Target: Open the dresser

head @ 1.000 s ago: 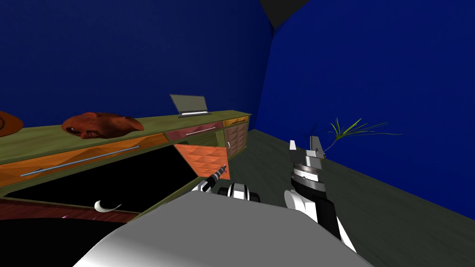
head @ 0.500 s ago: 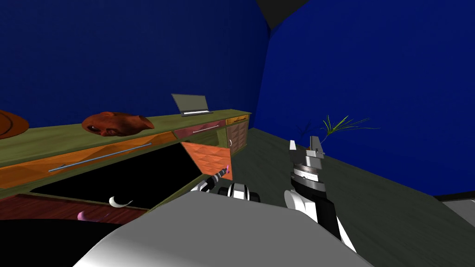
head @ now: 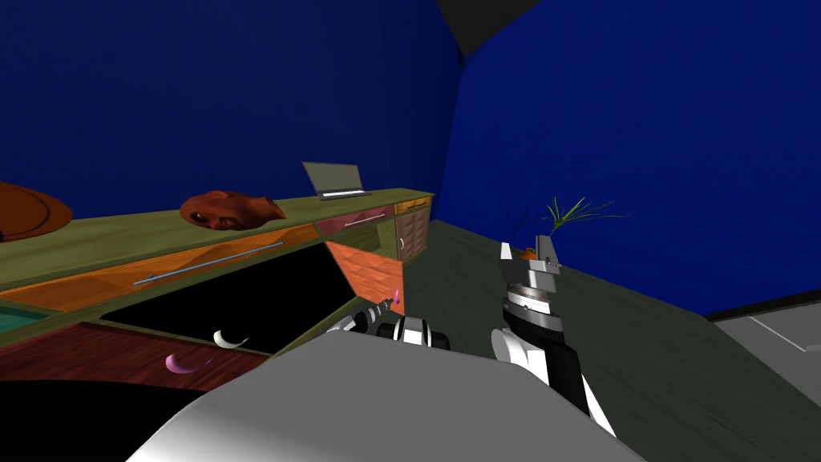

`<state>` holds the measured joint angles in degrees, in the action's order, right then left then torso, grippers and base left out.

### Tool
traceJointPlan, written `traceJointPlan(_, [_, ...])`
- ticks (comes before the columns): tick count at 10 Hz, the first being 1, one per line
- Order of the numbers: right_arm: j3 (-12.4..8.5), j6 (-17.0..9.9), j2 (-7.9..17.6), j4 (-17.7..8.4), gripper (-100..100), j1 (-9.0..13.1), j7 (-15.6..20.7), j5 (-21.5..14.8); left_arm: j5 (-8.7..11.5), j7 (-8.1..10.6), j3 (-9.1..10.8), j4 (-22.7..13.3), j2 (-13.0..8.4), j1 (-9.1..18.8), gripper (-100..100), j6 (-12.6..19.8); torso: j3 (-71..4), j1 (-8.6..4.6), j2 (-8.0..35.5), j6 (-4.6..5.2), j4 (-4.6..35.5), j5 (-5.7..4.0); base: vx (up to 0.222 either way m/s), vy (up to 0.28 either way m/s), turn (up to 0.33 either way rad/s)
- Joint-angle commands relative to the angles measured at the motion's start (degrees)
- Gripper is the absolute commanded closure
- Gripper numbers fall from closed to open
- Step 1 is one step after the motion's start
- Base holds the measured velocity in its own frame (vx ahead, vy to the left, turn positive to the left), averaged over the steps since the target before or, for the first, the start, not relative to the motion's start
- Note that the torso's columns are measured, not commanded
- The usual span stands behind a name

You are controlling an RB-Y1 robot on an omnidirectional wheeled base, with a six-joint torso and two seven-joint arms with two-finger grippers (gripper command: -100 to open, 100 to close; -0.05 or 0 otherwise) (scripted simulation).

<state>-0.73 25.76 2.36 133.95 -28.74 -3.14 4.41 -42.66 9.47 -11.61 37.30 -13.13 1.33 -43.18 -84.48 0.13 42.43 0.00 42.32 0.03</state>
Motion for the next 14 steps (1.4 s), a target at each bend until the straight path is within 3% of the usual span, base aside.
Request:
traceJointPlan(1, [0.00, 0.00, -0.01, 0.00, 0, -0.01, 0.00, 0.00, -0.44, 3.50, -0.55, 0.83, -1.92, 1.71, -100, 0.88, -0.09, -0.28, -0.18, 0.01, -0.02, -0.06, -0.055, -0.055, -0.029])
traceJointPlan(2, [0.01, 0.00, -0.02, 0.00, 0, -0.01, 0.00, 0.00, -0.66, 5.25, -0.82, 1.24, -2.89, 2.57, -100, 1.31, -0.21, -0.57, -0.36, 0.02, -0.09, -0.15, -0.079, -0.078, -0.021])
traceJointPlan(3, [0.02, 0.00, -0.02, 0.01, 0, -0.01, 0.00, 0.00, -0.66, 5.25, -0.82, 1.24, -2.89, 2.57, -100, 1.31, -0.20, -0.43, -0.46, 0.07, -0.08, -0.11, -0.063, -0.054, -0.015])
traceJointPlan(7, [0.01, 0.00, -0.02, 0.00, 0, -0.01, 0.00, 0.00, -1.53, 12.25, -1.92, 2.89, -6.73, 5.99, -100, 3.06, -0.03, -0.14, -0.06, 0.03, 0.03, -0.03, -0.077, -0.049, -0.037])
traceJointPlan(8, [0.01, 0.00, -0.02, 0.00, 0, -0.01, 0.00, 0.00, -1.53, 12.25, -1.92, 2.89, -6.73, 5.99, -100, 3.06, -0.03, -0.21, -0.07, 0.04, 0.04, -0.06, -0.064, -0.028, -0.015])
traceJointPlan(11, [0.01, 0.00, -0.01, 0.00, 0, -0.01, 0.00, 0.00, -2.19, 17.39, -2.74, 4.13, -9.62, 8.56, -100, 4.38, -0.11, -0.14, -0.17, 0.01, -0.04, -0.03, -0.071, -0.030, -0.032])
traceJointPlan(12, [0.01, 0.00, -0.02, 0.00, 0, -0.01, 0.00, 0.00, -1.99, 15.97, -2.46, 3.44, -8.96, 8.24, -100, 3.91, -0.07, -0.18, -0.12, 0.00, -0.03, -0.05, -0.039, -0.017, -0.007])
traceJointPlan(13, [0.01, 0.00, -0.01, 0.00, 0, -0.02, 0.00, 0.00, -2.00, 16.26, -2.46, 3.40, -9.03, 8.35, 0, 3.93, -0.13, -0.09, -0.23, -0.01, -0.06, -0.02, -0.008, -0.004, 0.001])
traceJointPlan(14, [0.01, 0.00, -0.01, 0.01, 0, -0.02, 0.00, 0.00, -2.00, 16.23, -2.46, 3.40, -9.02, 8.34, 0, 3.93, -0.18, -0.06, -0.30, 0.00, -0.08, -0.01, 0.000, 0.000, 0.000])
